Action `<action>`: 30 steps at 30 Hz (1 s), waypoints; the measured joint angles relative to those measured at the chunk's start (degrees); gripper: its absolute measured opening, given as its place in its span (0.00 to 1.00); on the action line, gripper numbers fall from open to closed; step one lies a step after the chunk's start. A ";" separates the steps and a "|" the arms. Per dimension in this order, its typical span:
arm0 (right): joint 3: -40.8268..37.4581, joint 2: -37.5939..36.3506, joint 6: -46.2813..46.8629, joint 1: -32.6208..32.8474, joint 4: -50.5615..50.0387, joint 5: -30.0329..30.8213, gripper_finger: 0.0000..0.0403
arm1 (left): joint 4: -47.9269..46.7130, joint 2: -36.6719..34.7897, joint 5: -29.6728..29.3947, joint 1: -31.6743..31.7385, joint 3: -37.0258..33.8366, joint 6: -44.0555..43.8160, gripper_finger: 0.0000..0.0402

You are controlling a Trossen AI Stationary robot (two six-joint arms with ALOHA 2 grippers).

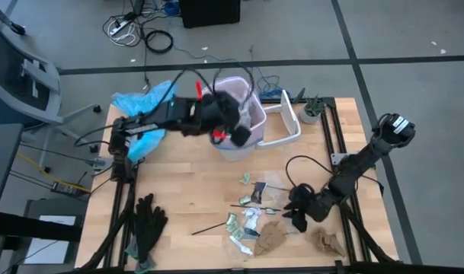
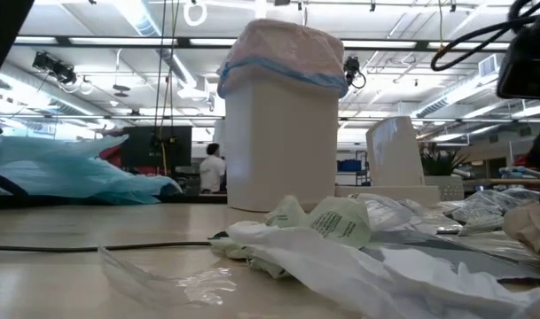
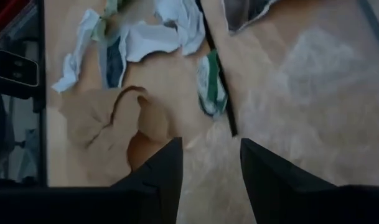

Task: Place trash/remove bag and relplace
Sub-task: Put the green plastic material and the bottom middle black cable tie into the trash bin, then put the brown napkin into the trash bin

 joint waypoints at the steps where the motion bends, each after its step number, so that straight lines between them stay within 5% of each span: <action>1: -0.02 0.02 -1.51 -0.76 0.58 -0.70 0.36 | 0.38 0.13 -0.06 1.02 0.00 -1.45 0.05; 18: -0.02 0.02 -11.26 -4.83 3.37 -6.83 0.35 | -10.22 3.69 4.18 4.50 -0.09 -19.14 0.12; 30: -0.02 0.02 -11.69 -5.02 4.04 -7.27 0.34 | -10.91 3.92 5.24 4.51 -0.09 -13.20 0.33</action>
